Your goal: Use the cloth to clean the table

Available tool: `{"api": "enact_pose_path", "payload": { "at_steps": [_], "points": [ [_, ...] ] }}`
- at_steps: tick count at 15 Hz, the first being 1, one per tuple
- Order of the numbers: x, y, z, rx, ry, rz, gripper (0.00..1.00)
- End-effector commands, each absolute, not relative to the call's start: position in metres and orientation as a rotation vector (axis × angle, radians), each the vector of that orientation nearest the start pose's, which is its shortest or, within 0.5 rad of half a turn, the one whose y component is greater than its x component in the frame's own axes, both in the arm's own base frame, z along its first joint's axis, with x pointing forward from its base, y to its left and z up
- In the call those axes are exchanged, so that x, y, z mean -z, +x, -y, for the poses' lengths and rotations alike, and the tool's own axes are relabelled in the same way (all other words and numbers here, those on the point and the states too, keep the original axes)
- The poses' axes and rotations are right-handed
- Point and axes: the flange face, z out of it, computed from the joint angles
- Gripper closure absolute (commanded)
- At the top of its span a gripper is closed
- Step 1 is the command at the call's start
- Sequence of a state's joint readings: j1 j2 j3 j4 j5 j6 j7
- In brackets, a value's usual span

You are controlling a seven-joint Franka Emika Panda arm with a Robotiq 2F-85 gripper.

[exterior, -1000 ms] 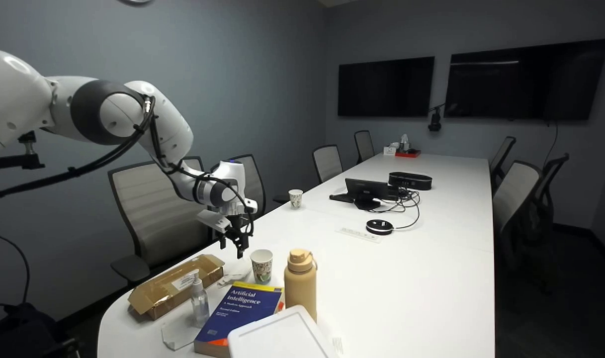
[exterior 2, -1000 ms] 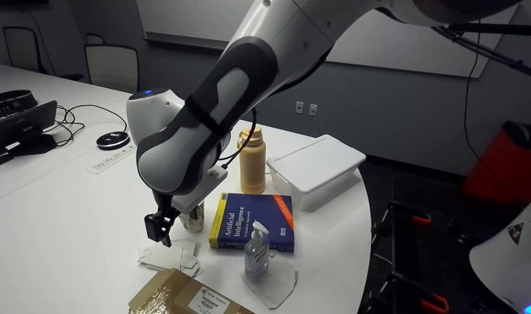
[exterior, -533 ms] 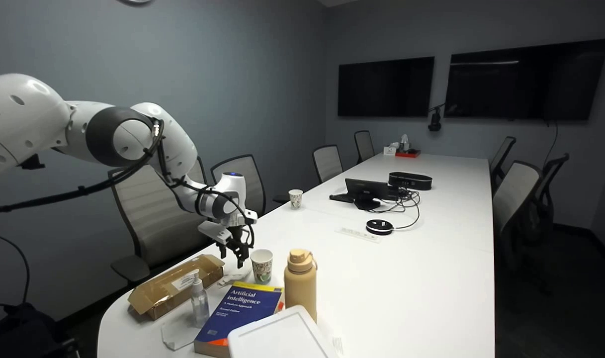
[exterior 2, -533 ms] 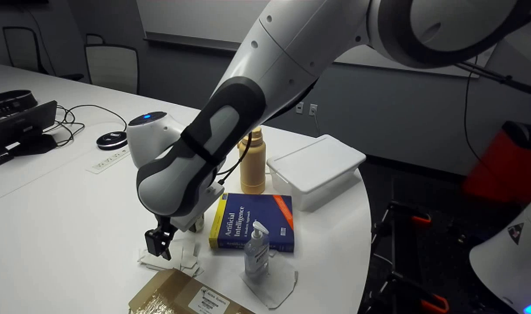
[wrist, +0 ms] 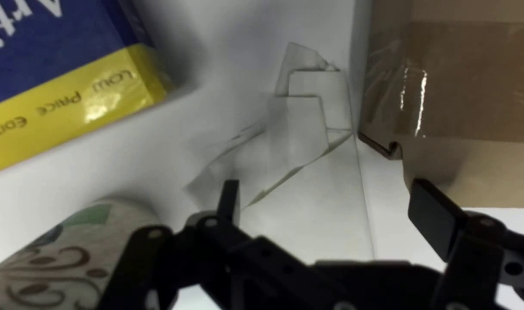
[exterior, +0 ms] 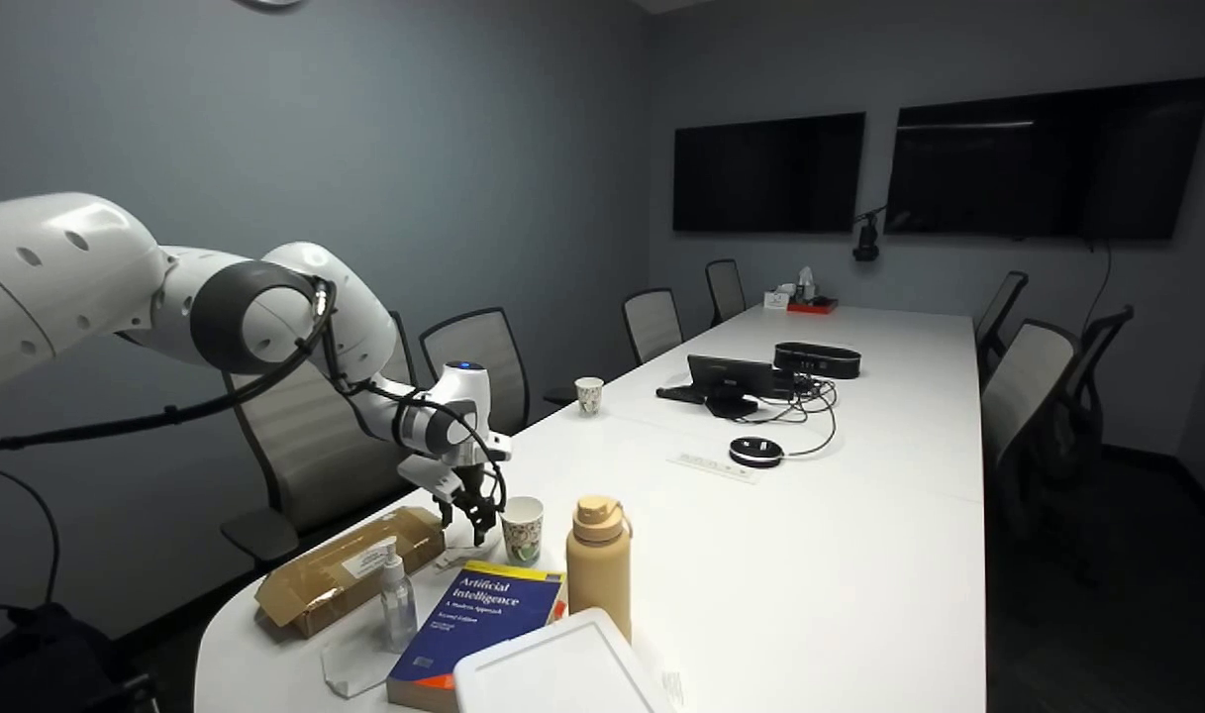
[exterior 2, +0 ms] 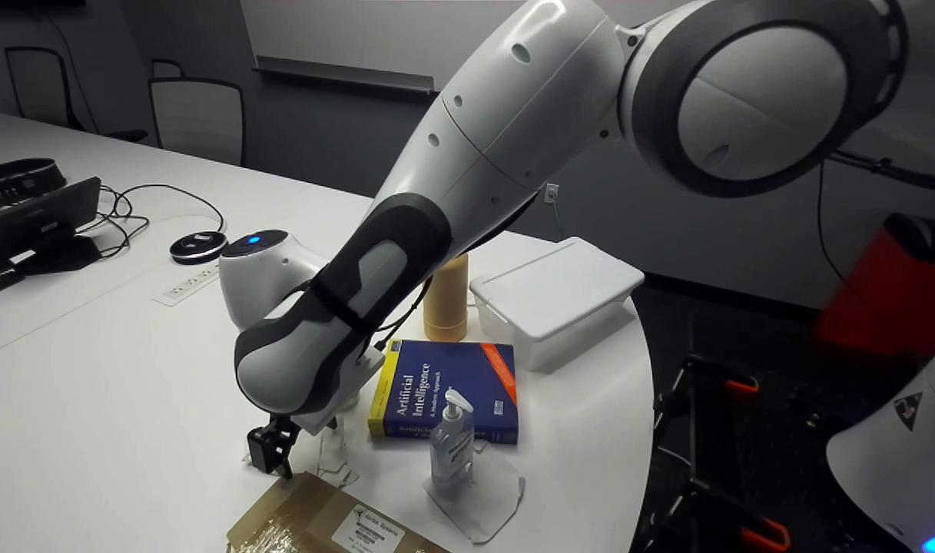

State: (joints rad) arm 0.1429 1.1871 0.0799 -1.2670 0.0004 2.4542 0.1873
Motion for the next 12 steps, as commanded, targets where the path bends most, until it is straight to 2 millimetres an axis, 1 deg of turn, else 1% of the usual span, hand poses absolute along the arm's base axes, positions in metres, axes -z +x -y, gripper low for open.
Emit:
{"api": "enact_pose_path", "payload": {
  "at_steps": [1,5,9,10,11,12],
  "points": [
    [-0.017,0.716,-0.151,0.009,-3.064,-0.085,0.0],
    [-0.005,0.719,-0.153,0.008,-3.056,-0.117,0.0],
    [0.011,0.716,-0.158,-0.011,-3.054,-0.123,0.0],
    [0.013,0.716,-0.159,-0.012,-3.055,-0.122,0.25],
    [0.014,0.716,-0.16,-0.013,-3.054,-0.124,0.28],
    [0.013,0.717,-0.161,-0.008,-3.058,-0.131,0.34]
  ]
}}
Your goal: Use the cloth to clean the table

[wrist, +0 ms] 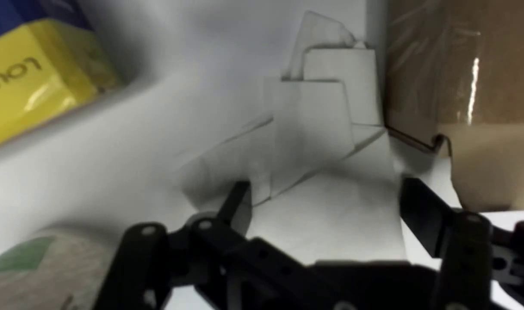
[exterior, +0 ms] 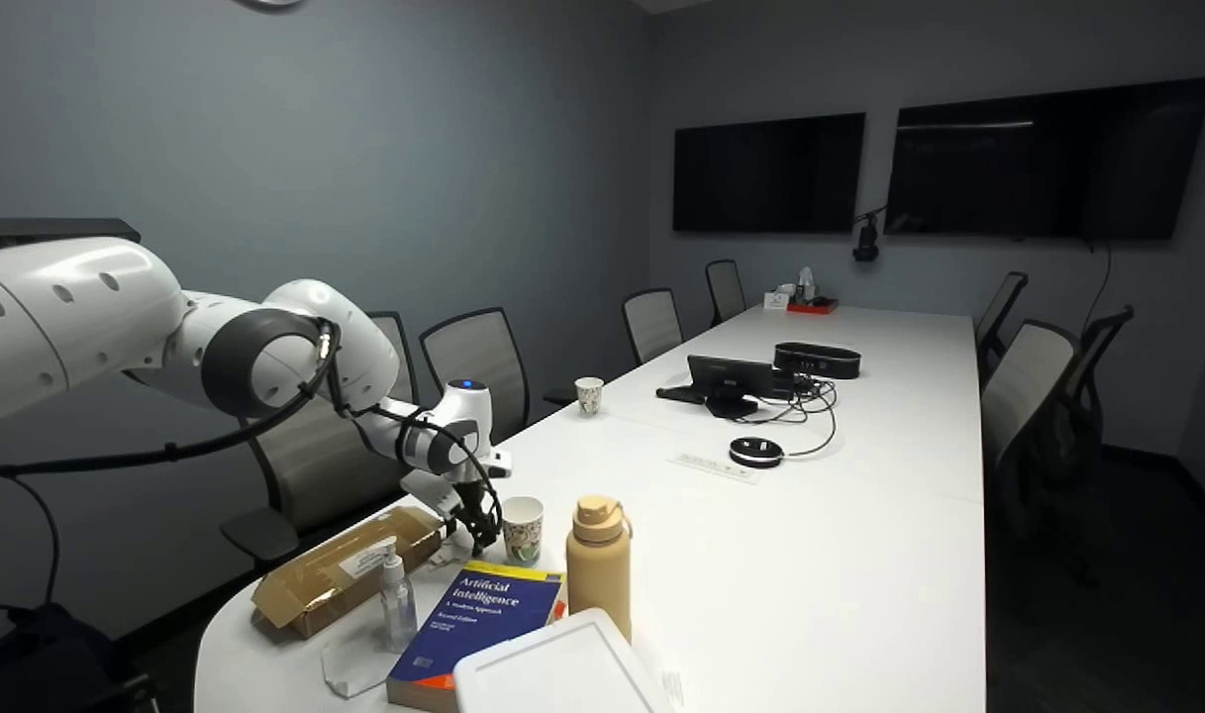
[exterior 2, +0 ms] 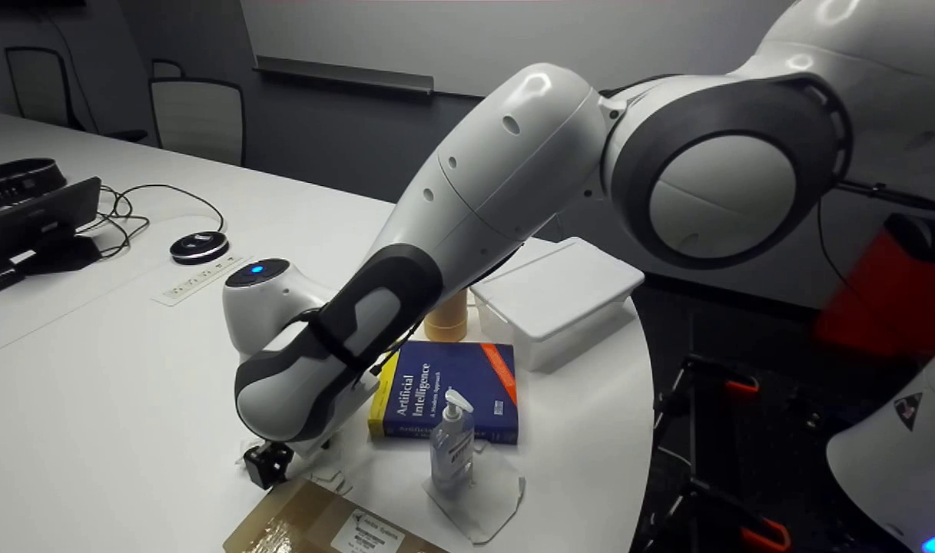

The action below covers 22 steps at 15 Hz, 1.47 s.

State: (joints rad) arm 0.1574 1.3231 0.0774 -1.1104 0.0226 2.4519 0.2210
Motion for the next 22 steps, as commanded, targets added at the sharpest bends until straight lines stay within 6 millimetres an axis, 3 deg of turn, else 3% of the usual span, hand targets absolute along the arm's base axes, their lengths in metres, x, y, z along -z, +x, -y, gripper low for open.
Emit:
{"api": "enact_pose_path", "payload": {
  "at_steps": [1,6,9,12,17,22],
  "points": [
    [0.012,0.718,-0.161,-0.004,-3.061,-0.134,0.42],
    [0.0,0.726,-0.159,0.032,-3.072,-0.164,0.81],
    [-0.01,0.731,-0.155,0.063,-3.077,-0.205,1.0],
    [-0.029,0.737,-0.157,0.109,-3.055,-0.25,1.0],
    [-0.08,0.738,-0.172,0.072,-3.059,-0.246,0.99],
    [-0.146,0.705,-0.205,-0.18,-3.069,-0.138,0.99]
  ]
}}
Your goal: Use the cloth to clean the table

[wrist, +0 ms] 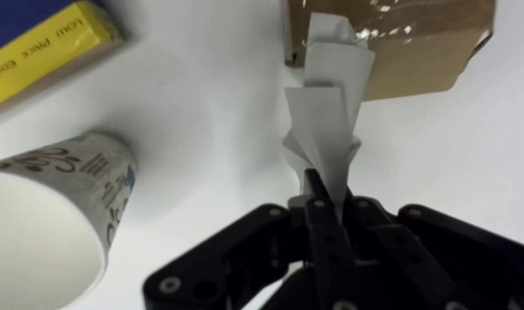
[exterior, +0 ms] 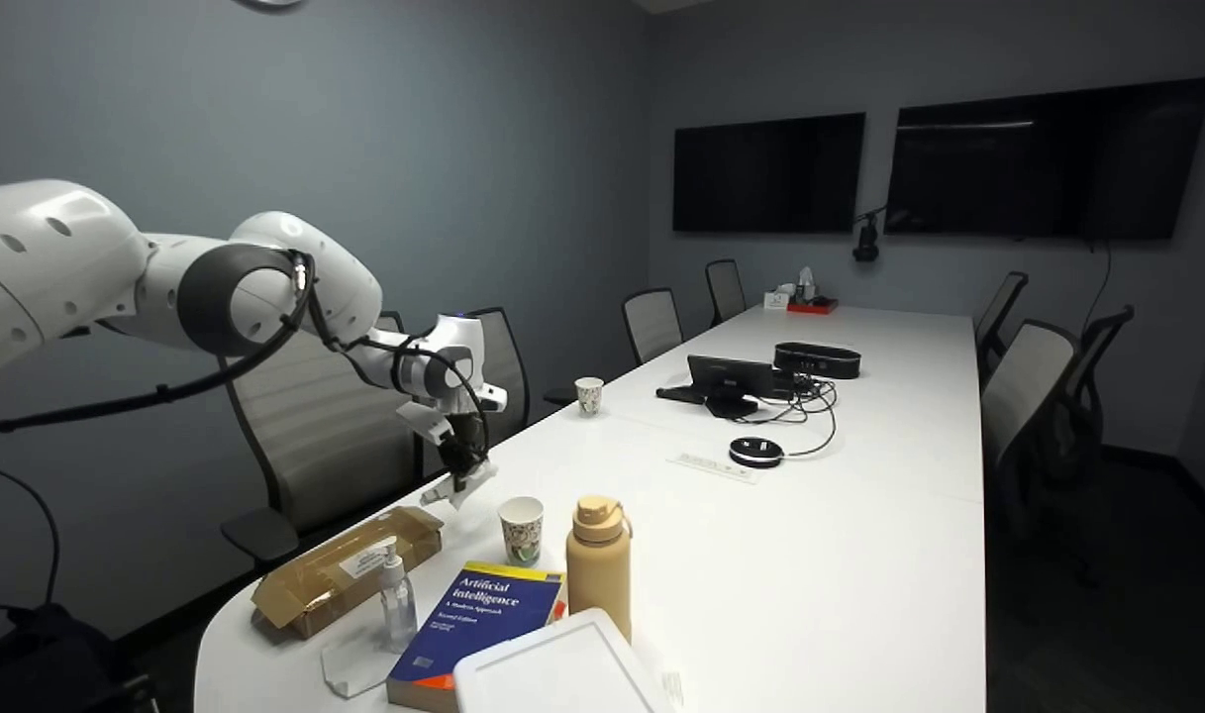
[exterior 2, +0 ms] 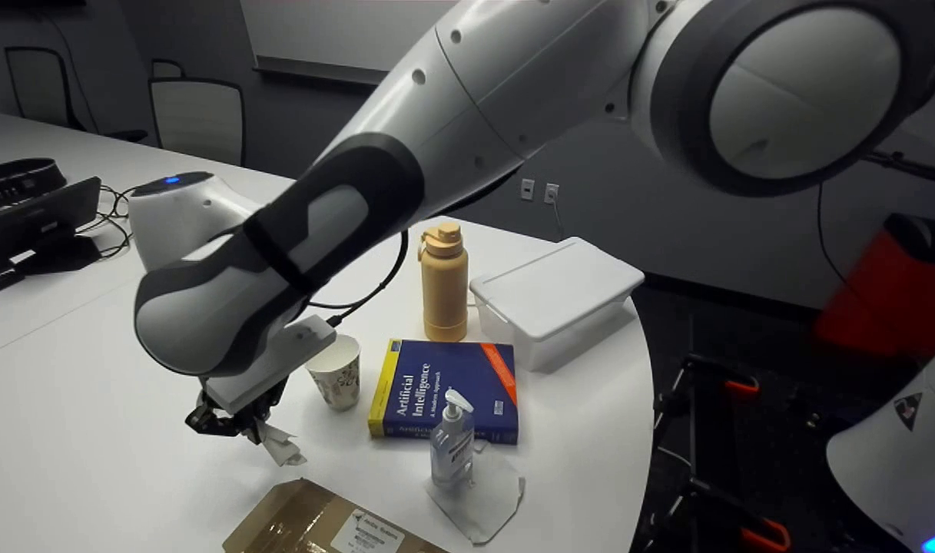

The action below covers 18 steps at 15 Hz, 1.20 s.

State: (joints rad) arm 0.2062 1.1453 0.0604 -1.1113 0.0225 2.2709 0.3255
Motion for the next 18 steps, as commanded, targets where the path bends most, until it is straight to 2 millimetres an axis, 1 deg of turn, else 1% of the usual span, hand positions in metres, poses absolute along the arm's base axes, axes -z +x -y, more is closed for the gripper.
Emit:
{"api": "enact_pose_path", "payload": {
  "at_steps": [1,3,6,10,12,14,18],
  "points": [
    [-0.155,0.692,-0.212,-0.252,-3.061,-0.114,0.99],
    [-0.171,0.668,-0.226,-0.369,-3.041,-0.071,0.99],
    [-0.189,0.625,-0.244,-0.558,-2.99,-0.066,0.99],
    [-0.198,0.566,-0.257,-0.758,-2.914,-0.151,0.99],
    [-0.193,0.537,-0.256,-0.829,-2.897,-0.249,0.99],
    [-0.185,0.507,-0.251,-0.888,-2.883,-0.329,0.99],
    [-0.159,0.446,-0.234,-1.011,-2.877,-0.488,0.99]
  ]
}}
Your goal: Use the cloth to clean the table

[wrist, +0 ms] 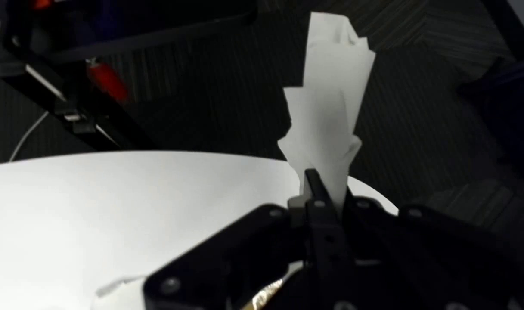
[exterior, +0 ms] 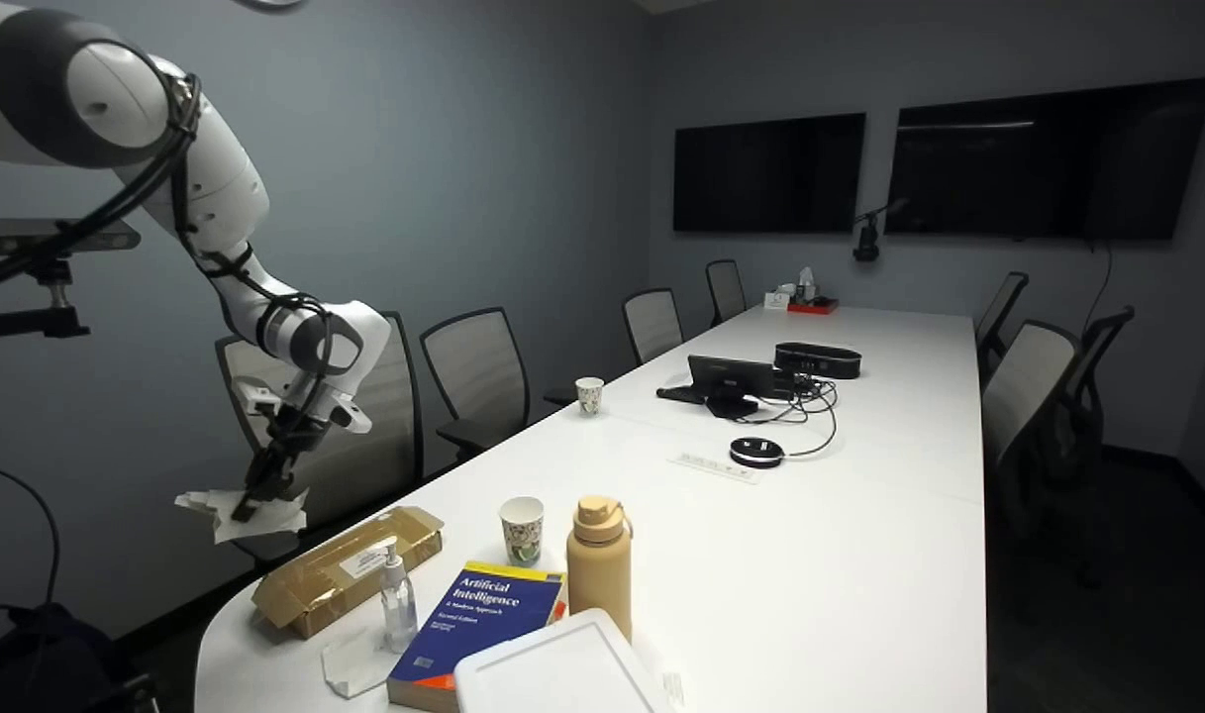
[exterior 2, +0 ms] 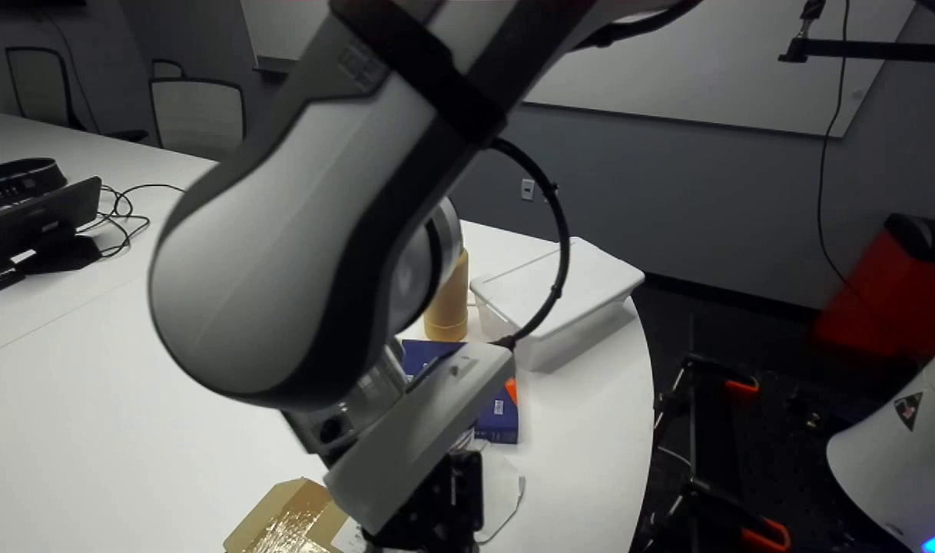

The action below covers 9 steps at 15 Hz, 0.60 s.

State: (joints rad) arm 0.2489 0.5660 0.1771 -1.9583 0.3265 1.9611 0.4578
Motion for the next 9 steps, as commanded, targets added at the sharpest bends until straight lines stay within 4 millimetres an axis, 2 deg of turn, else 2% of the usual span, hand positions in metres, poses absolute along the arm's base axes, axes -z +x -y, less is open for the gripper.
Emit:
{"api": "enact_pose_path", "payload": {
  "at_steps": [1,3,5,9],
  "points": [
    [-0.15,0.433,-0.228,-1.038,-2.877,-0.522,0.99],
    [-0.136,0.409,-0.217,-1.075,-2.888,-0.573,0.99],
    [-0.123,0.395,-0.204,-1.072,-2.927,-0.609,0.99],
    [-0.108,0.397,-0.183,-0.931,-3.094,-0.637,0.99]
  ]
}}
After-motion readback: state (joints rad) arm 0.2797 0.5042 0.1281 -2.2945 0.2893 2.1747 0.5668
